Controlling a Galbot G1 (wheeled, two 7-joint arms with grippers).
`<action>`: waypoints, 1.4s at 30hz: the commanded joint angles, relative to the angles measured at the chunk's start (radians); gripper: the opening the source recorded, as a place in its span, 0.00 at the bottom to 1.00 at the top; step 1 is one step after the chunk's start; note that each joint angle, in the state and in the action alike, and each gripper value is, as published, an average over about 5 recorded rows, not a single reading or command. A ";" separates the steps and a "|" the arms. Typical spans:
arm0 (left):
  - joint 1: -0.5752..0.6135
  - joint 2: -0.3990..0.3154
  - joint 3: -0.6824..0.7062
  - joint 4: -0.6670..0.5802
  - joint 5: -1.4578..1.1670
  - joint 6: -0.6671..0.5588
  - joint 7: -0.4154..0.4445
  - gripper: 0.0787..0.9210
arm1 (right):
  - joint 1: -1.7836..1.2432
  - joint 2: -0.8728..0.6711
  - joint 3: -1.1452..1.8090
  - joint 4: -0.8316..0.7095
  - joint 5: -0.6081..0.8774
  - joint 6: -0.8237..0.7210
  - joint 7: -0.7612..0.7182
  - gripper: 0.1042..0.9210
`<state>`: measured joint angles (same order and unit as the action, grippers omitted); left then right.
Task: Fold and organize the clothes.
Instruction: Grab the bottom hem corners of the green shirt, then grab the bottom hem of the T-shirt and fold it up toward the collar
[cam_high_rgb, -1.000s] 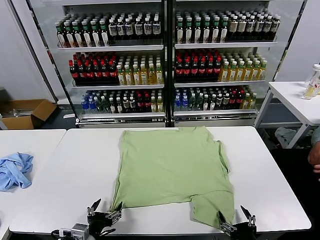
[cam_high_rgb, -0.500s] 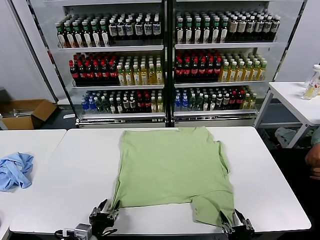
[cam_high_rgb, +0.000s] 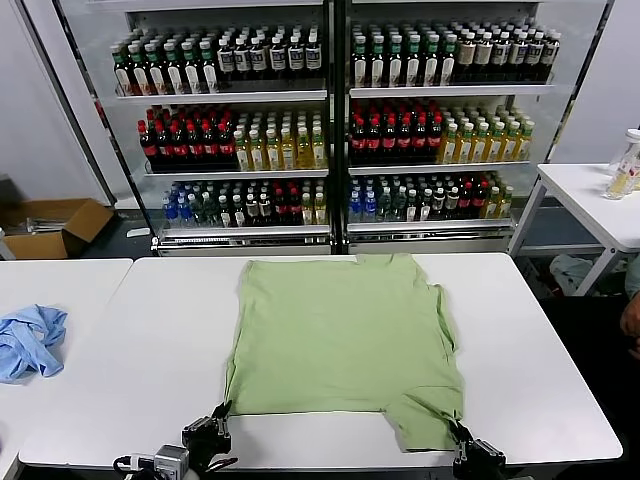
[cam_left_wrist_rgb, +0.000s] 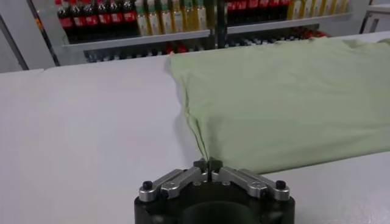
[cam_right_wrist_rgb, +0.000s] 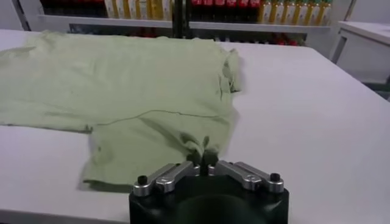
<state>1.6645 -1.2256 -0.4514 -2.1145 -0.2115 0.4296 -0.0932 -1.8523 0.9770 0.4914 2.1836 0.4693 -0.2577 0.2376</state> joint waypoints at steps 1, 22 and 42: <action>0.024 -0.001 -0.005 -0.022 0.052 -0.020 0.036 0.01 | -0.001 0.002 0.014 0.005 -0.015 0.027 -0.029 0.00; 0.457 0.095 -0.131 -0.293 0.002 -0.077 -0.029 0.01 | -0.312 -0.013 0.188 0.254 0.018 0.045 -0.127 0.00; -0.175 0.127 -0.111 0.005 -0.313 -0.081 0.016 0.01 | 0.327 -0.053 0.032 0.075 0.188 -0.083 -0.022 0.00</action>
<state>1.7242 -1.1116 -0.5760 -2.2766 -0.4156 0.3635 -0.0951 -1.7037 0.9356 0.5616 2.3211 0.6145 -0.3109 0.2004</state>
